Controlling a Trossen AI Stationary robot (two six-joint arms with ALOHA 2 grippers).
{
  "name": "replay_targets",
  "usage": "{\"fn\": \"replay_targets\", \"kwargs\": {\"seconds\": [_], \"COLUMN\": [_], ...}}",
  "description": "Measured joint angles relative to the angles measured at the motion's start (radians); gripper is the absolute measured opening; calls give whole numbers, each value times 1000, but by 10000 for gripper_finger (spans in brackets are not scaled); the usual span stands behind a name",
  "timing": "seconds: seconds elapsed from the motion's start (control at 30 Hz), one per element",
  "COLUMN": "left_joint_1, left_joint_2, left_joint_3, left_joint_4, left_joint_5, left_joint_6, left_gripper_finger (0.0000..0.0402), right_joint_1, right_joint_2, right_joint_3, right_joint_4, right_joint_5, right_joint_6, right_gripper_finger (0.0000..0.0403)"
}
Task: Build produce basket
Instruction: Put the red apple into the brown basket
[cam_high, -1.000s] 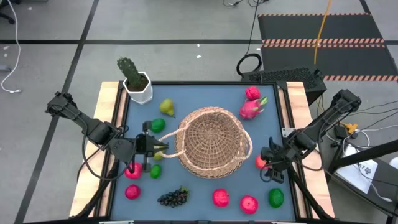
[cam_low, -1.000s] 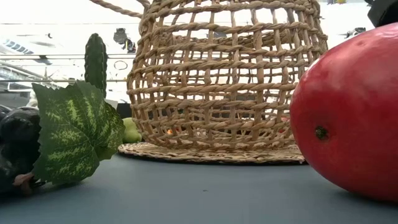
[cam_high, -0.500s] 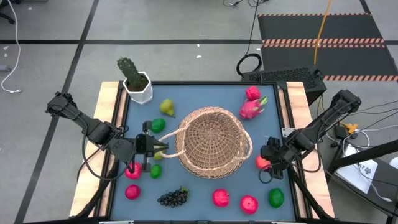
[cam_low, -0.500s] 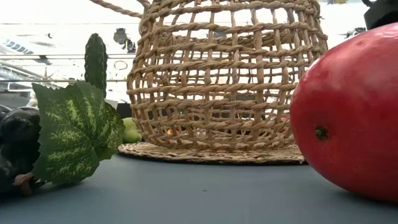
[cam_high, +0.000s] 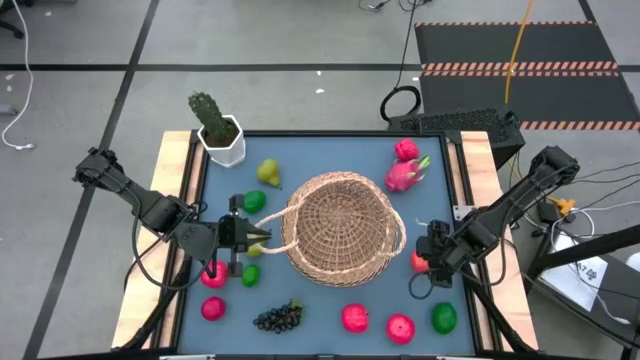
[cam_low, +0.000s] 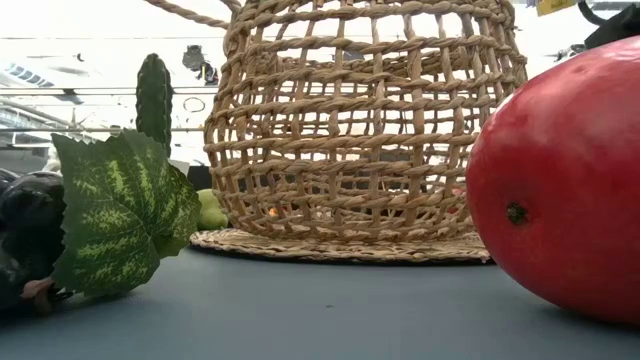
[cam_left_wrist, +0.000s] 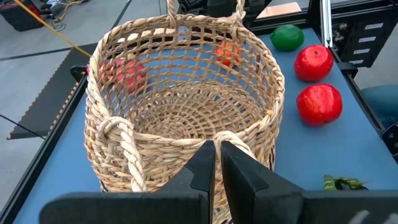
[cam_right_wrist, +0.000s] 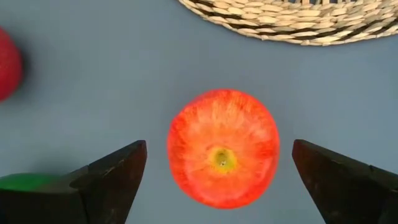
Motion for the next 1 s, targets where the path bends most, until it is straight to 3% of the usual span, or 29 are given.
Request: {"fn": "replay_targets", "kwargs": {"seconds": [0.77,1.0], "left_joint_1": [0,0], "left_joint_2": [0,0], "left_joint_3": [0,0], "left_joint_4": [0,1], "left_joint_5": [0,0], "left_joint_6": [-1,-1], "left_gripper_finger": [31,31], "right_joint_1": [0,0], "right_joint_2": [98,98], "right_joint_3": [-43,-47], "right_joint_4": [5,6], "right_joint_5": [-3,-3], "right_joint_6": [-53,-53], "right_gripper_finger": [399,361]}}
